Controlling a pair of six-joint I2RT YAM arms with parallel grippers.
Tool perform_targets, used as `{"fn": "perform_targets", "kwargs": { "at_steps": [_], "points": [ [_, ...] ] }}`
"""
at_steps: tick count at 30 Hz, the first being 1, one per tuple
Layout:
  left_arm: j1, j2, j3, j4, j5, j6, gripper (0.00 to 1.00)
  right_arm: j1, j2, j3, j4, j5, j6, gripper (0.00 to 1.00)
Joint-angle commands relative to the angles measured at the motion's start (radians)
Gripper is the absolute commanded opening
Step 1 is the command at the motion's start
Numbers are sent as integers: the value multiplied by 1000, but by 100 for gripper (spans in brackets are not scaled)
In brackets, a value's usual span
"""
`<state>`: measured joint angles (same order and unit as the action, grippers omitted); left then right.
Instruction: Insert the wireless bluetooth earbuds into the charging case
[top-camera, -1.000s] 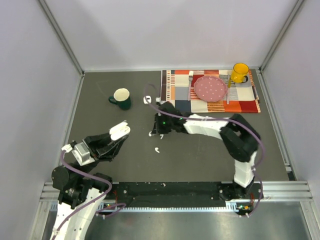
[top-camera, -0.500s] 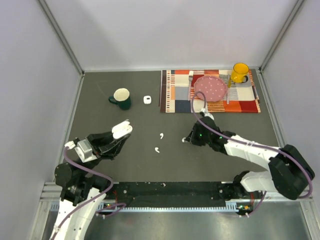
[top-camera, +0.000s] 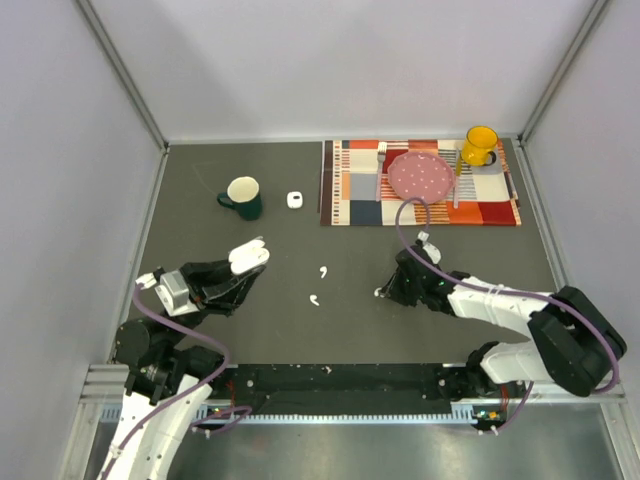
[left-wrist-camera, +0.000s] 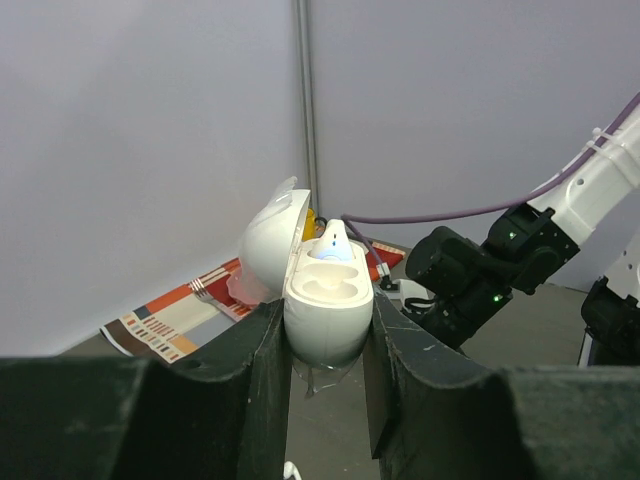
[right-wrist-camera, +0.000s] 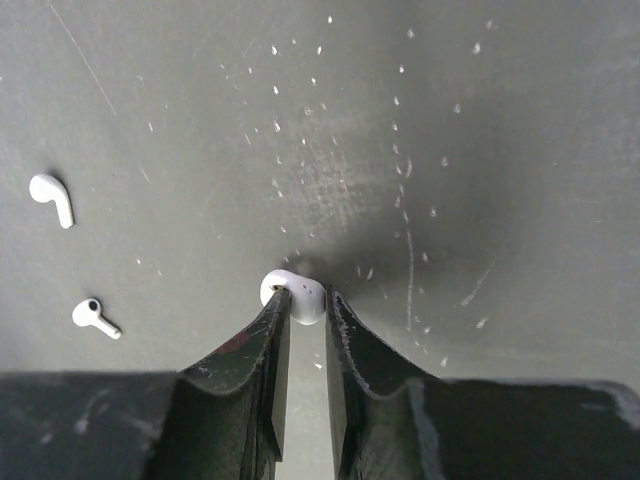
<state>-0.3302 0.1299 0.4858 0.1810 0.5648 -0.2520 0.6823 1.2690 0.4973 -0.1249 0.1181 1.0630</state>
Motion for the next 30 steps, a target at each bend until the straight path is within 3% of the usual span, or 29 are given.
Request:
{"fn": "perform_targets", "kwargs": {
  "at_steps": [1, 13, 17, 20, 22, 30],
  "points": [
    [-3, 22, 5, 55, 14, -13, 0, -10, 55, 38, 15, -12, 23, 19],
    [-3, 31, 4, 54, 14, -12, 0, -12, -19, 58, -14, -3, -69, 42],
    [-3, 33, 2, 54, 14, -13, 0, -13, -101, 73, -25, 21, -200, 45],
    [-3, 37, 0, 63, 15, -18, 0, -27, -111, 92, -18, 28, -351, 43],
    [-3, 45, 0, 71, 18, -23, 0, -72, -88, 95, 8, -67, -431, 38],
    [-3, 50, -7, 86, 20, -43, 0, -125, 10, 83, 74, -256, -505, 32]
  ]
}}
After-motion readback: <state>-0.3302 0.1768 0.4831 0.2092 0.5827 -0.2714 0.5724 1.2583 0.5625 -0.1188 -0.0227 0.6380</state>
